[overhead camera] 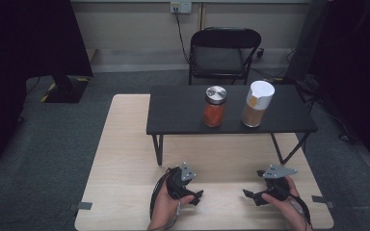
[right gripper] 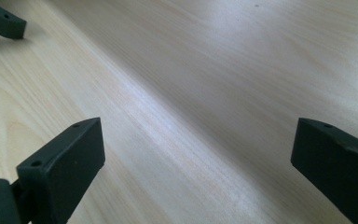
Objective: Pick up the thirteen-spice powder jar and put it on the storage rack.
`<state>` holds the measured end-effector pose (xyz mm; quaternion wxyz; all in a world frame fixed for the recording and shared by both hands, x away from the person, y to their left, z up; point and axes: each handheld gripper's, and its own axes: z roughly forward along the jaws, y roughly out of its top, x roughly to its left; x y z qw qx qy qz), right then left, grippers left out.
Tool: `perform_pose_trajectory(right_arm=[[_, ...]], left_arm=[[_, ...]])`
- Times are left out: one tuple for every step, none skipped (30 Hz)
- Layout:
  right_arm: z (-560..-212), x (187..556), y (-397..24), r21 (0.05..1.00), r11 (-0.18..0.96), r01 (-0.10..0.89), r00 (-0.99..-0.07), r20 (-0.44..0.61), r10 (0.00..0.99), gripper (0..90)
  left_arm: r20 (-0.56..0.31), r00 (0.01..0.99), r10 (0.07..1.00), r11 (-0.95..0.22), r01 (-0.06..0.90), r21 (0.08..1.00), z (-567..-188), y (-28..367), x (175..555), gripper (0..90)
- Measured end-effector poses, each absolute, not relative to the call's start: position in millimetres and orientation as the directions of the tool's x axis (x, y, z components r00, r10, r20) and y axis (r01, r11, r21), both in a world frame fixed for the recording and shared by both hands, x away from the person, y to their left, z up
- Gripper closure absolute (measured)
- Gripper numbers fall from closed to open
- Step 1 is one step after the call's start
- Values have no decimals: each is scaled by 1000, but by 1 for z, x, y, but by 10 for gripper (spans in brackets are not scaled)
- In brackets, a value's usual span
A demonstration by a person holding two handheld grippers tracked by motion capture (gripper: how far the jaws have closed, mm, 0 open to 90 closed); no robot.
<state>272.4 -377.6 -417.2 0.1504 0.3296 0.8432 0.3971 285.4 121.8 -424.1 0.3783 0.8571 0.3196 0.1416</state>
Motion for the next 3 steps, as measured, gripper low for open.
perform_pose_trajectory(right_arm=[[-418,273,-376,764,473,438,-736,3,677,19],[-418,273,-375,760,475,444,-733,3,680,19],[-419,273,-374,756,482,442,-734,-3,679,19]], left_arm=[[1,756,655,-509,441,739,-424,122,285,9],[1,756,655,-509,441,739,-424,122,285,9],[1,756,655,-509,441,739,-424,122,285,9]])
